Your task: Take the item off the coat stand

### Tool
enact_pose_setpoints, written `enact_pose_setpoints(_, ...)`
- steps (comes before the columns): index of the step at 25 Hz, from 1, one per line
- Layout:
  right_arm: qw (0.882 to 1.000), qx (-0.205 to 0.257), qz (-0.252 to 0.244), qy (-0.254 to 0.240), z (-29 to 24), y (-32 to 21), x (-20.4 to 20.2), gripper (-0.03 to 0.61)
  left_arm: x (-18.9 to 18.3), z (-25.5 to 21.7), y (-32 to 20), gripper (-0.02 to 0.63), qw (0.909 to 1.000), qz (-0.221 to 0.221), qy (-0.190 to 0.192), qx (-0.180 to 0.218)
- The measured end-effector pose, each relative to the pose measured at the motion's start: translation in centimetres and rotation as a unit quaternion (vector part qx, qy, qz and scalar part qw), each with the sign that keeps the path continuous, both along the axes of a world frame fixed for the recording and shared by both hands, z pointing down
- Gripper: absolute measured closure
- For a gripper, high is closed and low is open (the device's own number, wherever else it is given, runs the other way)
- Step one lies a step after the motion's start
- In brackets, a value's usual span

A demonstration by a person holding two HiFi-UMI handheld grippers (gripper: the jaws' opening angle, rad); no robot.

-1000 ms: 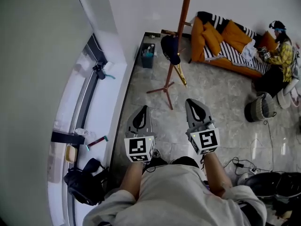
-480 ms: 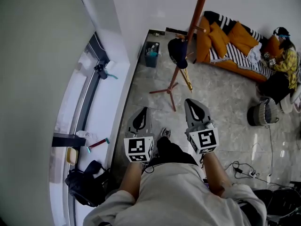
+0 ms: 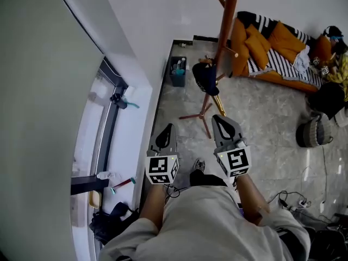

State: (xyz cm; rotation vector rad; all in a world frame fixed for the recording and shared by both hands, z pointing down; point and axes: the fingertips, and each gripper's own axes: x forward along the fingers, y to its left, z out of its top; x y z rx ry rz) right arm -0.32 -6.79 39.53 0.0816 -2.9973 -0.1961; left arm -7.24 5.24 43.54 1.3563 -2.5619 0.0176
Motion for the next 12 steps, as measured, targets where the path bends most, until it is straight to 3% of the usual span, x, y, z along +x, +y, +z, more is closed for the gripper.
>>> enact_pose_setpoints(12,0.999,-0.027,0.016,0.016,2.7,-5.8,-5.2,0.572,-5.5,1.8,-6.3,0.601,0.9990,0.034,0.010,-0.029)
